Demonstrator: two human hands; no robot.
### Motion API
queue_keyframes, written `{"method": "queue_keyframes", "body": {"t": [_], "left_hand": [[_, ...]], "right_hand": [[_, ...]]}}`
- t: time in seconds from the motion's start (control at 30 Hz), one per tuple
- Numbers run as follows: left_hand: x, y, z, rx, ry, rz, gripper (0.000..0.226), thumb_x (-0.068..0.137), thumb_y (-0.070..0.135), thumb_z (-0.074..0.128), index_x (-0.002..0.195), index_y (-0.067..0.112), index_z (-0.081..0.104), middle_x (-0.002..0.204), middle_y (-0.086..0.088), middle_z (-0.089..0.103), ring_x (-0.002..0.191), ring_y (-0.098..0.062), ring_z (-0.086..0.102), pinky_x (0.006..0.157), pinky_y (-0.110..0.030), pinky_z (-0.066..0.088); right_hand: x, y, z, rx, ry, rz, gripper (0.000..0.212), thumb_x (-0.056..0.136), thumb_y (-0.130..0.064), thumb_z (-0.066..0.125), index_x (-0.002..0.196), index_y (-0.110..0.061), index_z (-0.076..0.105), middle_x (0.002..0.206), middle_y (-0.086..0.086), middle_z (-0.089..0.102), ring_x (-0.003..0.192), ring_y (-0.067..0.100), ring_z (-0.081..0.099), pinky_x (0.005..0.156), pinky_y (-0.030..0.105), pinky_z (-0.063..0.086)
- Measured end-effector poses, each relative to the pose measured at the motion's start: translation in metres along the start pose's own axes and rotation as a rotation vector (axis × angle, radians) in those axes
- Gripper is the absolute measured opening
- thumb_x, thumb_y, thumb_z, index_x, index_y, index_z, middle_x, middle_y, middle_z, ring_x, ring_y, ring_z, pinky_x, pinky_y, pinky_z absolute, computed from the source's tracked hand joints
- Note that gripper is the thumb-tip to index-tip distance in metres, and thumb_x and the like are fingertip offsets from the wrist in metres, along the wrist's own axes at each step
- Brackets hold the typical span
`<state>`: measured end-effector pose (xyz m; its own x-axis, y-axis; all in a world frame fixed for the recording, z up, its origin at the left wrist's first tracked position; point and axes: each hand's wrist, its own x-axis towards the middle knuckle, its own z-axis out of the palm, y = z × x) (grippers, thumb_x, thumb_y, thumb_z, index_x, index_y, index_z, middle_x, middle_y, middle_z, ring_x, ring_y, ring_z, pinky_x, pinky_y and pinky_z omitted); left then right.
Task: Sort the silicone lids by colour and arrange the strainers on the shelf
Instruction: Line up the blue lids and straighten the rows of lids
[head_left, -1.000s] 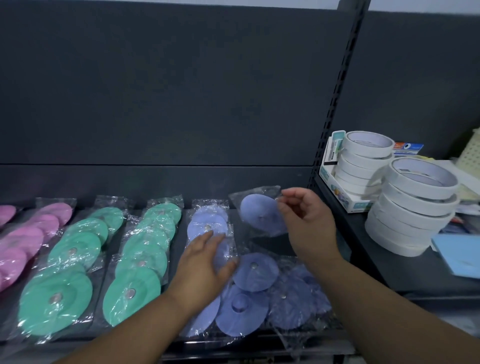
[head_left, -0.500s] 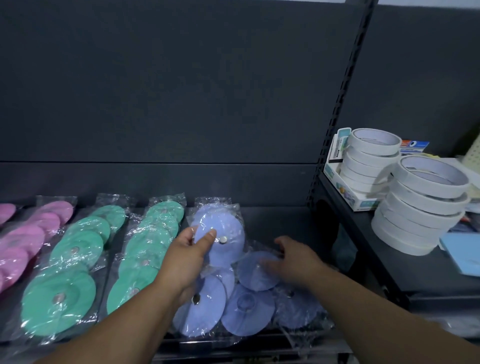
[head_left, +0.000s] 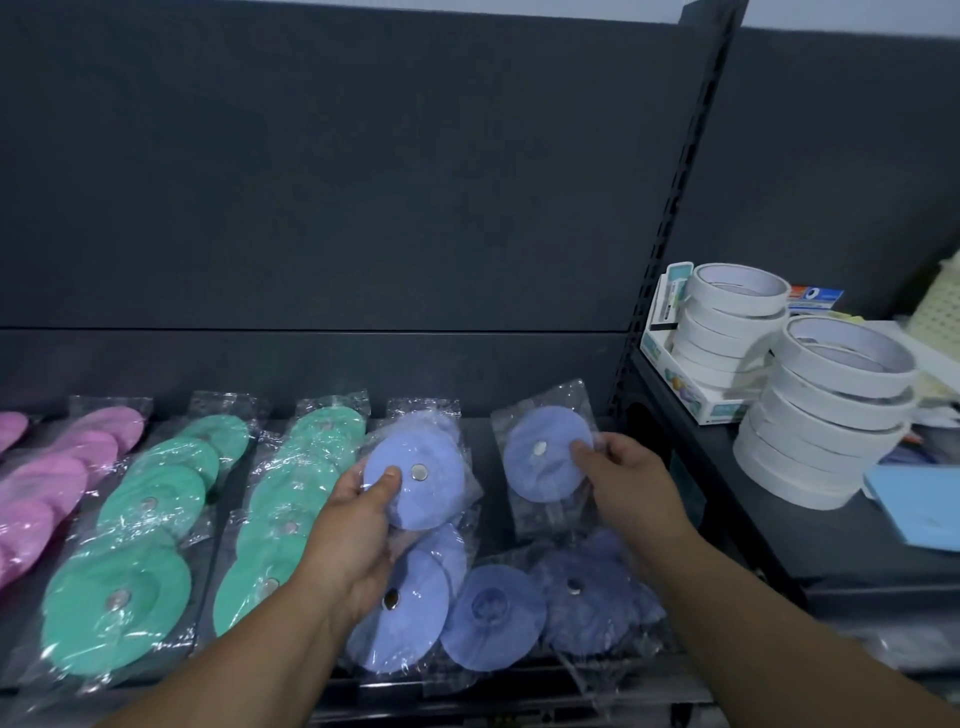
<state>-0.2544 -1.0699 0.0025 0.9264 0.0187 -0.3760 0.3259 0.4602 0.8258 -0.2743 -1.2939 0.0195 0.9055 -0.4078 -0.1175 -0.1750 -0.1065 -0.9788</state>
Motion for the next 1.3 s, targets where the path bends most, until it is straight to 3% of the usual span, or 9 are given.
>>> {"method": "queue_keyframes", "body": {"t": [0.17, 0.27, 0.43, 0.6, 0.73, 0.87, 1.0, 1.1, 1.3], "left_hand": [[-0.008, 0.005, 0.012, -0.009, -0.064, 0.039, 0.023, 0.102, 0.019, 0.04, 0.121, 0.022, 0.052, 0.091, -0.004, 0.069, 0.07, -0.02, 0.069, 0.079, -0.049, 0.056], [-0.017, 0.005, 0.021, -0.013, -0.103, 0.041, 0.021, 0.103, 0.023, 0.037, 0.111, 0.028, 0.056, 0.062, 0.007, 0.066, 0.045, -0.014, 0.057, 0.06, -0.032, 0.05], [-0.03, 0.007, 0.029, -0.039, -0.17, 0.043, 0.022, 0.103, 0.026, 0.035, 0.093, 0.031, 0.054, 0.07, 0.013, 0.073, 0.063, -0.011, 0.071, 0.082, -0.042, 0.05], [-0.031, 0.008, 0.025, 0.002, -0.164, 0.049, 0.019, 0.102, 0.028, 0.038, 0.102, 0.028, 0.057, 0.071, 0.008, 0.072, 0.052, -0.011, 0.064, 0.053, -0.024, 0.051], [-0.034, 0.007, 0.022, 0.011, -0.178, 0.044, 0.023, 0.103, 0.029, 0.037, 0.108, 0.021, 0.058, 0.076, 0.003, 0.073, 0.056, -0.014, 0.067, 0.066, -0.032, 0.053], [-0.039, 0.009, 0.023, 0.03, -0.212, 0.064, 0.017, 0.1, 0.029, 0.042, 0.103, 0.021, 0.057, 0.069, 0.005, 0.071, 0.052, -0.011, 0.065, 0.046, -0.021, 0.05], [-0.039, 0.01, 0.023, 0.056, -0.18, 0.132, 0.012, 0.097, 0.008, 0.048, 0.104, 0.009, 0.058, 0.072, -0.005, 0.071, 0.052, -0.018, 0.061, 0.047, -0.023, 0.047], [-0.033, 0.015, 0.019, 0.115, -0.062, 0.197, 0.013, 0.097, 0.005, 0.046, 0.088, 0.012, 0.054, 0.051, 0.005, 0.06, 0.036, -0.006, 0.047, 0.039, -0.012, 0.037], [-0.019, 0.015, 0.005, 0.152, 0.059, 0.218, 0.013, 0.097, 0.011, 0.05, 0.093, 0.019, 0.059, 0.083, -0.01, 0.067, 0.066, -0.023, 0.059, 0.056, -0.028, 0.049]], "right_hand": [[-0.021, -0.002, 0.01, 0.32, -0.302, 0.214, 0.013, 0.093, -0.017, 0.057, 0.089, -0.006, 0.065, 0.075, 0.011, 0.063, 0.054, 0.014, 0.054, 0.049, 0.024, 0.046], [-0.031, 0.006, 0.017, 0.23, -0.385, 0.201, 0.016, 0.091, -0.015, 0.061, 0.075, -0.011, 0.065, 0.064, 0.004, 0.061, 0.052, 0.01, 0.053, 0.056, 0.024, 0.048], [-0.036, 0.005, 0.021, 0.184, -0.368, 0.172, 0.02, 0.089, -0.014, 0.064, 0.07, -0.013, 0.061, 0.056, -0.001, 0.058, 0.046, 0.007, 0.049, 0.051, 0.019, 0.046], [-0.039, 0.002, 0.021, 0.175, -0.317, 0.152, 0.019, 0.089, -0.012, 0.064, 0.07, -0.012, 0.059, 0.052, -0.002, 0.056, 0.045, 0.007, 0.047, 0.05, 0.019, 0.045], [-0.04, 0.003, 0.025, 0.17, -0.277, 0.144, 0.016, 0.088, -0.013, 0.065, 0.073, -0.012, 0.061, 0.055, -0.001, 0.059, 0.046, 0.009, 0.048, 0.047, 0.019, 0.043], [-0.037, 0.003, 0.03, 0.119, -0.273, 0.13, 0.019, 0.088, -0.017, 0.065, 0.07, -0.014, 0.06, 0.053, -0.002, 0.057, 0.048, 0.01, 0.047, 0.052, 0.022, 0.045], [-0.033, 0.004, 0.034, 0.071, -0.275, 0.126, 0.019, 0.087, -0.026, 0.067, 0.074, -0.014, 0.061, 0.059, 0.002, 0.058, 0.056, 0.015, 0.05, 0.062, 0.031, 0.045], [-0.023, 0.006, 0.029, -0.336, -0.19, -0.017, 0.028, 0.085, -0.046, 0.063, 0.087, -0.018, 0.063, 0.08, -0.006, 0.068, 0.074, 0.011, 0.062, 0.071, 0.025, 0.049], [-0.025, 0.02, 0.023, -1.282, -0.521, -0.174, 0.089, 0.051, -0.083, 0.063, 0.12, -0.026, 0.053, 0.128, -0.005, 0.048, 0.125, 0.019, 0.041, 0.108, 0.035, 0.029]]}}
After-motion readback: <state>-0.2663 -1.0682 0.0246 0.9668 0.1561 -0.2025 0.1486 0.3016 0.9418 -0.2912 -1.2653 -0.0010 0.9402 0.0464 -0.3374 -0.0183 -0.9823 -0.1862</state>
